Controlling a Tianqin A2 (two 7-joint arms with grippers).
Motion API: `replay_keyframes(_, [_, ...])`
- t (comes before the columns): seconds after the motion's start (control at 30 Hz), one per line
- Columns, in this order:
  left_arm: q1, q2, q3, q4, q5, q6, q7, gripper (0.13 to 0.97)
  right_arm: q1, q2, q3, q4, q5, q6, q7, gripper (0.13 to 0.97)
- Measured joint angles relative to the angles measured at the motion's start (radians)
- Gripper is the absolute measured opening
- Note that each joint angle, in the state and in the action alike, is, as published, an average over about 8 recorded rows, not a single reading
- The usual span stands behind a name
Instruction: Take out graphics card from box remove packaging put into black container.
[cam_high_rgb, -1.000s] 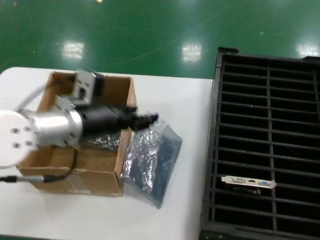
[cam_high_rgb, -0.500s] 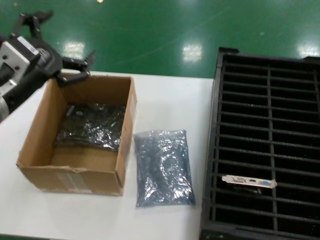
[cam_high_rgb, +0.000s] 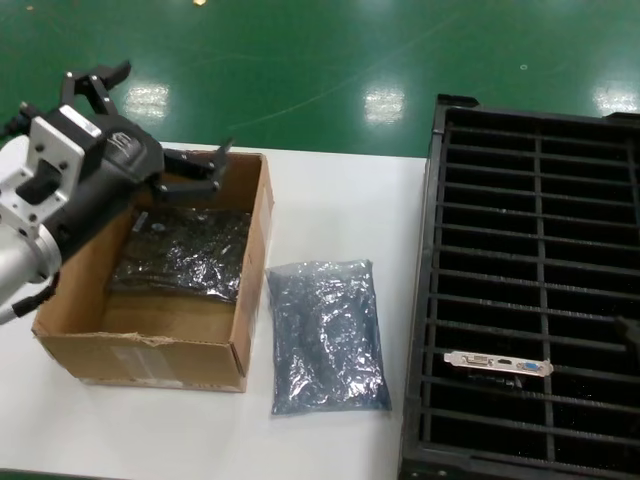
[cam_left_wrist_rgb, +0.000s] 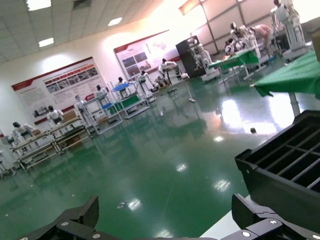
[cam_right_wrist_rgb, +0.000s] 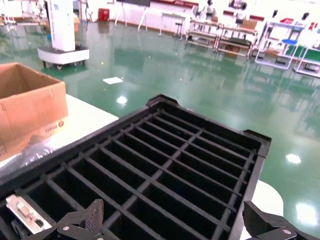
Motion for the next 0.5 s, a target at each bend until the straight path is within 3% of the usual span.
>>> replay_keyframes(0.5, [0.125,0.113,-0.063,0.017,-0.146,-0.072,0.173,0.963,-0.021,-0.095,-0.055,-0.011,0.084,0.151,-0.131,0.966])
